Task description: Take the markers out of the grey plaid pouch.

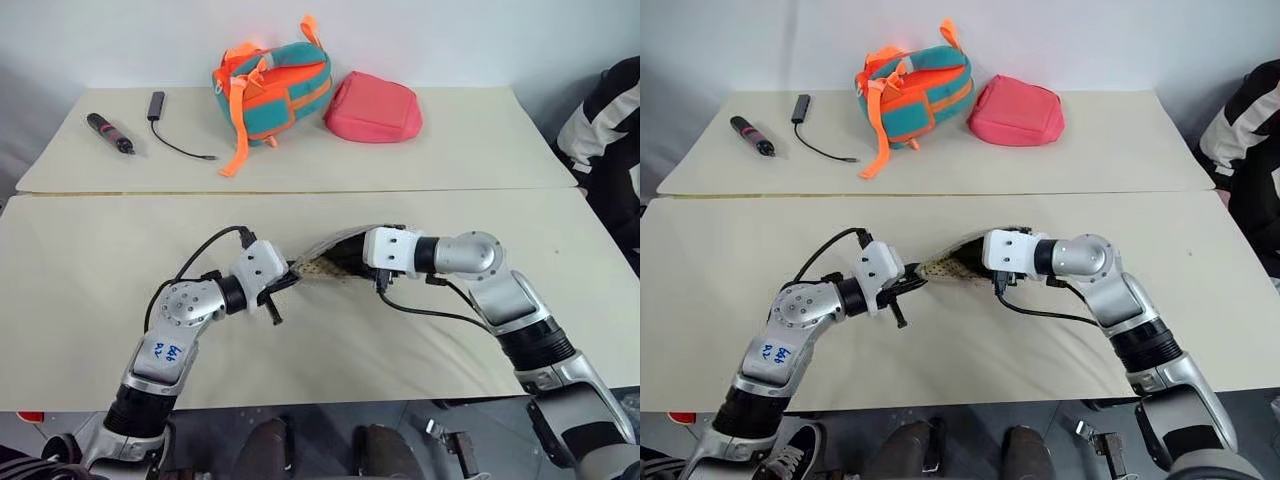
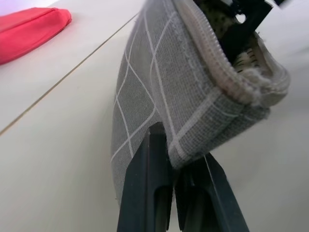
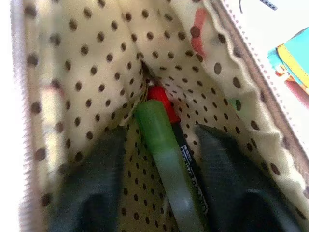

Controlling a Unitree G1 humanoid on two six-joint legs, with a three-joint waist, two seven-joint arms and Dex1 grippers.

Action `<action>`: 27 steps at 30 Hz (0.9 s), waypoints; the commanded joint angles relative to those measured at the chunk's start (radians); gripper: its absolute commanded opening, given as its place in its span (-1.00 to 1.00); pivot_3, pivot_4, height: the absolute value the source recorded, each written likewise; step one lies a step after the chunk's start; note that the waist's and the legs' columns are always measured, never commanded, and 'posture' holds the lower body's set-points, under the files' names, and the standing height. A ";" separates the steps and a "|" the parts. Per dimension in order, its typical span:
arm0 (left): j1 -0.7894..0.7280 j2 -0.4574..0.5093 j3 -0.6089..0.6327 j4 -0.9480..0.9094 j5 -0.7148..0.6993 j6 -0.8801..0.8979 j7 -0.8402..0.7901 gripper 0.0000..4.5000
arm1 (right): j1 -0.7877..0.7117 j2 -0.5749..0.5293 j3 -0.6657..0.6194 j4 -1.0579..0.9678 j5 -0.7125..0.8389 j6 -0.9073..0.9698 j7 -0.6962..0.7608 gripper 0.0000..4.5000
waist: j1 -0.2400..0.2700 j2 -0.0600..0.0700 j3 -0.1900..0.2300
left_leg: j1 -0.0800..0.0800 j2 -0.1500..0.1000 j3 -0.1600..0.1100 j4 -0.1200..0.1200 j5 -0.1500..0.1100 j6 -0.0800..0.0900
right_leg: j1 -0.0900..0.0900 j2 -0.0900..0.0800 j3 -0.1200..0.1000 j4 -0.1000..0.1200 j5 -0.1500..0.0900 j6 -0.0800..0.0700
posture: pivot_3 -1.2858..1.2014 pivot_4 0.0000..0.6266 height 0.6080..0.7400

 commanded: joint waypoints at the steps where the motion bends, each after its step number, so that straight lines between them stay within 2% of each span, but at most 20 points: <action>1: -0.040 -0.015 0.039 -0.098 -0.113 0.115 -0.006 -1.00 | -0.048 -0.042 -0.043 -0.067 0.044 0.011 0.060 -0.31 | 0.000 0.000 0.000 | 0.000 0.000 0.000 0.000 0.000 0.000 | 0.000 0.000 0.000 0.000 0.000 0.000 | 0.03 -0.52 1.00; 10: -0.095 -0.009 0.093 -0.176 -0.396 0.546 -0.012 -1.00 | -0.117 -0.184 -0.030 -0.129 0.181 0.151 0.358 -0.31 | 0.001 0.000 0.000 | 0.000 0.002 -0.001 0.005 -0.002 0.000 | 0.002 0.000 0.000 0.000 0.000 0.000 | 0.03 -0.52 1.00; 15: -0.122 -0.029 0.115 -0.182 -0.503 0.711 0.027 -1.00 | -0.155 -0.209 -0.022 -0.193 0.268 0.348 0.461 -0.31 | 0.002 -0.001 0.000 | 0.000 0.004 -0.001 0.007 -0.004 0.000 | 0.003 0.000 0.000 -0.001 0.000 0.000 | 0.03 -0.52 1.00; 18: -0.141 -0.053 0.145 -0.202 -0.606 0.826 0.048 -1.00 | -0.161 -0.234 0.011 -0.216 0.256 0.401 0.500 -0.31 | 0.002 -0.001 0.000 | 0.000 0.004 -0.001 0.007 -0.005 -0.001 | 0.003 0.000 0.000 -0.001 0.000 0.000 | 0.03 -0.52 1.00; 19: -0.128 -0.031 0.121 -0.209 -0.608 0.852 0.041 -1.00 | -0.160 -0.245 0.028 -0.214 0.238 0.387 0.515 -0.31 | 0.002 -0.001 0.001 | -0.001 0.004 -0.001 0.008 -0.005 -0.001 | 0.003 0.000 0.000 -0.001 0.000 0.000 | 0.03 -0.52 1.00; 22: -0.084 0.026 0.041 -0.206 -0.537 0.811 0.036 -1.00 | -0.150 -0.278 0.098 -0.184 0.152 0.353 0.535 -0.31 | 0.000 -0.001 0.001 | -0.001 0.004 -0.001 0.008 -0.008 -0.005 | 0.003 0.000 0.001 -0.002 0.000 0.000 | 0.03 -0.52 1.00; 27: -0.116 -0.023 0.045 -0.163 -0.475 0.707 0.114 -1.00 | -0.122 -0.245 0.127 -0.162 0.117 0.325 0.492 -0.31 | 0.004 -0.001 0.001 | -0.001 0.004 0.000 0.009 -0.008 -0.006 | 0.004 0.001 0.001 -0.002 0.000 0.000 | 0.03 -0.52 1.00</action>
